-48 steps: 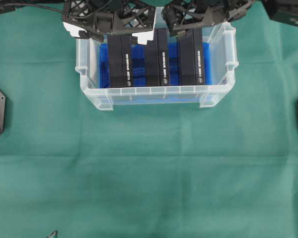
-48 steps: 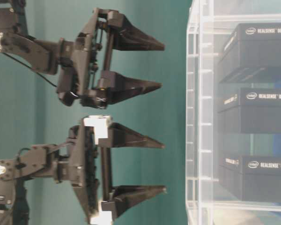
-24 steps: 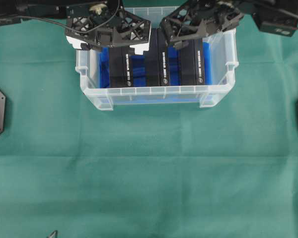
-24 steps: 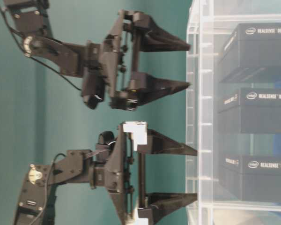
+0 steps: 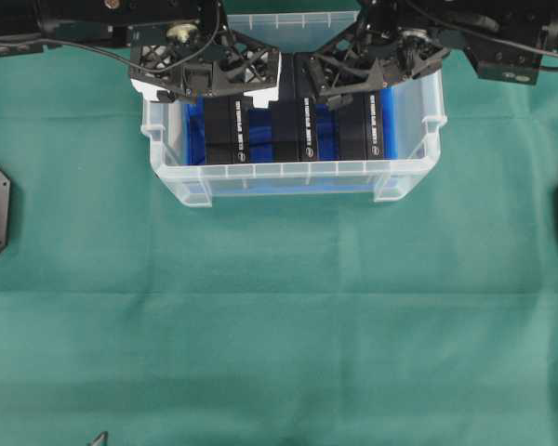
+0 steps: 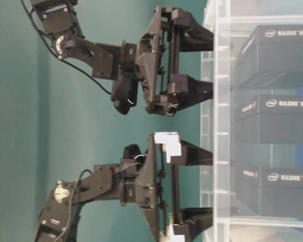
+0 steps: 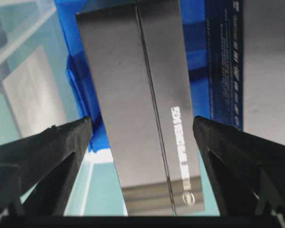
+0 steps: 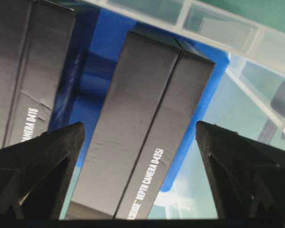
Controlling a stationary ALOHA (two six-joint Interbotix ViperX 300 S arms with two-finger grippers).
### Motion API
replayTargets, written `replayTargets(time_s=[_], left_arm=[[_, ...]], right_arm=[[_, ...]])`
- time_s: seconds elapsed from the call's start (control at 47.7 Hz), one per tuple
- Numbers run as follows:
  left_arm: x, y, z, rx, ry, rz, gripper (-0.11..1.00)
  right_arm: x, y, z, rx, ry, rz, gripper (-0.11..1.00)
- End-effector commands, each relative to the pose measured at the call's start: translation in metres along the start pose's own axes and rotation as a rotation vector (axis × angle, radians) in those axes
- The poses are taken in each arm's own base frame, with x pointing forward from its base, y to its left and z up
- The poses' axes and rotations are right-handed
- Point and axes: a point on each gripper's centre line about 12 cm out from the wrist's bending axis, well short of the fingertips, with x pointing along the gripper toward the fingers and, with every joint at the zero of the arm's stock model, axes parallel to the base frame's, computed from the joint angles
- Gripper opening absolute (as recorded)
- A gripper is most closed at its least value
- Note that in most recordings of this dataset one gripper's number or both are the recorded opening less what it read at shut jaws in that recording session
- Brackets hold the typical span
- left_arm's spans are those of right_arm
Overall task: Take the box out of the case with both arms.
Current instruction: 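Close left gripper on left box, right gripper on right box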
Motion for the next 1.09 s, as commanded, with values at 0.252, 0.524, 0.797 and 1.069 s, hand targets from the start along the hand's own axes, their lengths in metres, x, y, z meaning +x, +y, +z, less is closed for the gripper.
replayTargets(time_s=[0.252, 0.524, 0.797, 1.069], left_arm=[[0.006, 0.003, 0.005, -0.015, -0.010, -0.015, 0.90], [0.012, 0.007, 0.003, -0.015, -0.004, 0.001, 0.90], [0.016, 0.009, -0.001, -0.012, 0.008, 0.013, 0.90], [0.016, 0.010, -0.005, -0.006, 0.014, 0.019, 0.90]], right_arm=[[0.011, 0.001, -0.004, -0.004, 0.004, 0.008, 0.95], [0.016, -0.003, -0.006, -0.003, 0.013, -0.005, 0.95], [0.019, -0.004, -0.010, 0.020, 0.019, -0.015, 0.95], [0.019, -0.004, -0.013, 0.014, 0.022, -0.017, 0.95]])
